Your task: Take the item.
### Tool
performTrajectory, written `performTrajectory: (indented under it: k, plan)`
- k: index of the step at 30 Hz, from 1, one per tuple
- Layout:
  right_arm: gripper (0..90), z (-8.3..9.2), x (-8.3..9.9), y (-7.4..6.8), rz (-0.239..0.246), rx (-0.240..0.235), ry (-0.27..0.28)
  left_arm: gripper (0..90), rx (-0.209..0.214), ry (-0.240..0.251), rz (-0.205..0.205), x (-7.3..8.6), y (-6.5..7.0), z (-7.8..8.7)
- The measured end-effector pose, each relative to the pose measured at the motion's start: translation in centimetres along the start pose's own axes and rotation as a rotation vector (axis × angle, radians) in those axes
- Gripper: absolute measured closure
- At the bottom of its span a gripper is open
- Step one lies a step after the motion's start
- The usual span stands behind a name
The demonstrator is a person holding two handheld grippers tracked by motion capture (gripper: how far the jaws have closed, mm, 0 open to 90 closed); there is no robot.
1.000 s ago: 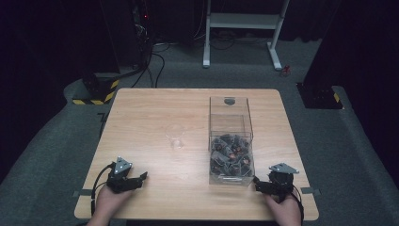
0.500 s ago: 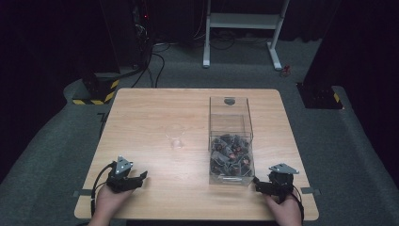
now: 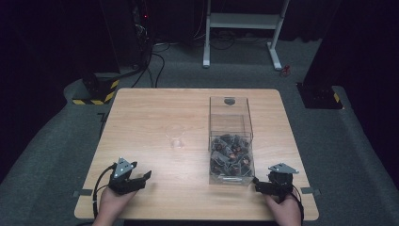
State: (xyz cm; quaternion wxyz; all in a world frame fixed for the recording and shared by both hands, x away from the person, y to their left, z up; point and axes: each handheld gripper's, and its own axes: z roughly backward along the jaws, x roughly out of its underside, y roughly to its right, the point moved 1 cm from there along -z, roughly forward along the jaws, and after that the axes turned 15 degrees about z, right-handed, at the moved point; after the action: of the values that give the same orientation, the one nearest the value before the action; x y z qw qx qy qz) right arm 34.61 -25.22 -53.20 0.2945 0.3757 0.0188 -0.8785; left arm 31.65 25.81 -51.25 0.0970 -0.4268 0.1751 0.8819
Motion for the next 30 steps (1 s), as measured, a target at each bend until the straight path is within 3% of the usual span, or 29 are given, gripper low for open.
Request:
performTrajectory:
  k: [6, 12, 17, 20, 23, 24, 25, 28, 30]
  plan:
    - [7.6, 0.0, 0.0, 0.0, 0.005, -0.004, -0.001, 28.9, 0.036, 0.019, -0.013, -0.1, 0.8, 0.6]
    - [7.6, 0.0, 0.0, -0.1, 0.005, -0.011, -0.003, 28.3, 0.045, 0.051, 0.007, -0.4, 1.2, 1.0]
    - [7.6, 0.0, 0.0, -0.1, 0.005, -0.011, -0.003, 28.2, 0.051, 0.058, 0.001, -0.4, 1.4, 0.9]
    - [7.6, 0.0, 0.0, -0.1, 0.007, -0.011, 0.0, 28.5, 0.085, 0.062, 0.004, -0.5, 1.8, 1.0]
    - [7.6, 0.0, 0.0, -0.1, 0.005, -0.011, -0.001, 28.2, 0.093, 0.064, -0.003, -0.5, 2.1, 0.9]
    - [7.6, 0.0, 0.0, -0.1, 0.007, -0.012, -0.002, 28.2, 0.121, 0.095, 0.065, -0.4, 2.8, 0.7]
    - [7.6, 0.0, 0.0, -0.1, 0.007, -0.011, 0.0, 28.3, 0.103, 0.057, -0.012, -0.6, 2.5, 0.9]
    - [7.6, 0.0, 0.0, -0.1, 0.007, -0.012, -0.002, 27.9, 0.115, 0.031, -0.039, -0.7, 3.6, 0.7]
    - [7.6, 0.0, 0.0, -0.1, 0.005, -0.012, -0.001, 27.2, 0.124, 0.027, -0.031, -0.8, 3.8, 0.6]
